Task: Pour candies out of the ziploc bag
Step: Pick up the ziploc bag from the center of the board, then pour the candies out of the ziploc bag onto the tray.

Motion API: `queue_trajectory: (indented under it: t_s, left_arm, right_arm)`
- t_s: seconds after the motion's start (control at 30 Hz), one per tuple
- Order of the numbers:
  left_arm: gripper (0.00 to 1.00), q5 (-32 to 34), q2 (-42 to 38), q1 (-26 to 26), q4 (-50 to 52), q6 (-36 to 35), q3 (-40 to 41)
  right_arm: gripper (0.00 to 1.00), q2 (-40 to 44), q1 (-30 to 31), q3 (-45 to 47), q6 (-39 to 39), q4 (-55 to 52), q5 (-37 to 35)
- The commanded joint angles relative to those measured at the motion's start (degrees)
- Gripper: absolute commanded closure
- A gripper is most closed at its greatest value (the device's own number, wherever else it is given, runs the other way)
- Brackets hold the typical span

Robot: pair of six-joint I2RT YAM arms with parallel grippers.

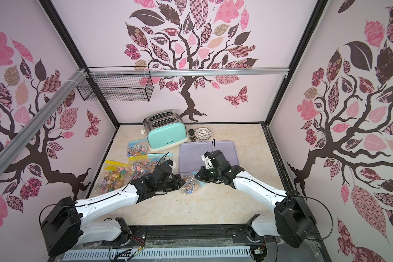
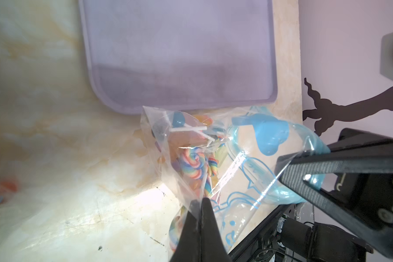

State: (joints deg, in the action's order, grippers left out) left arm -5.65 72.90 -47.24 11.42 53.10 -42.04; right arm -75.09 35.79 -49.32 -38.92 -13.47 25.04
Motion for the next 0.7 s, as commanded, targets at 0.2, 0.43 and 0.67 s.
queue_trajectory:
  t_s: [0.2, 0.43, 0.67]
  left_arm:
    - [1.00, -3.69, 10.36, 6.50, 3.62, -7.40, -14.74]
    - [1.00, -9.57, 25.33, 9.92, 2.63, -11.37, -29.07]
    - [1.00, -14.28, 38.56, 11.47, 2.64, -13.72, -41.15]
  right_arm:
    - [1.00, -6.18, -8.65, -15.27, 7.87, -8.51, -1.06]
    - [1.00, -14.34, -16.95, -22.37, 11.52, -9.10, 0.27]
    - [1.00, -23.45, -21.98, -24.85, 13.46, -7.88, -0.59]
